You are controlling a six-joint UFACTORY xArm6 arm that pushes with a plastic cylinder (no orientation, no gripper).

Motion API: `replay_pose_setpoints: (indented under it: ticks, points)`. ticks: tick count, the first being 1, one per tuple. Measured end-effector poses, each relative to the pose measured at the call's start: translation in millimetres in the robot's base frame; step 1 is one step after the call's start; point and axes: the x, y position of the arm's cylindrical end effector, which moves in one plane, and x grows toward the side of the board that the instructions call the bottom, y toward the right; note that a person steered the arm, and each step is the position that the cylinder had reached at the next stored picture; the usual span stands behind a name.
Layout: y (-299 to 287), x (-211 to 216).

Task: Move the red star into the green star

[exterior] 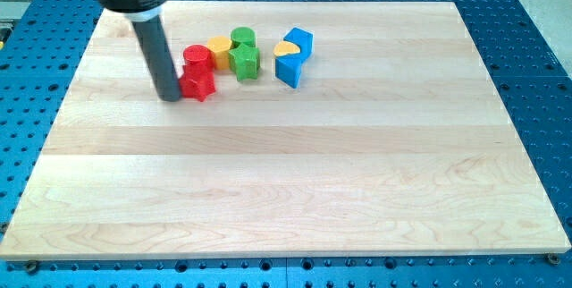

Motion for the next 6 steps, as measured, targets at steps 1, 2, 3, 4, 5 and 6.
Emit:
replay_pose_setpoints:
  ticks: [1, 2, 3, 4, 5, 6]
  points:
    - [11.8, 0.0]
    - [29.3, 0.0]
    - [43.8, 2.5]
    - [-27.4, 6.6]
    - [-45.3, -33.1]
    - [-46.3, -55.1]
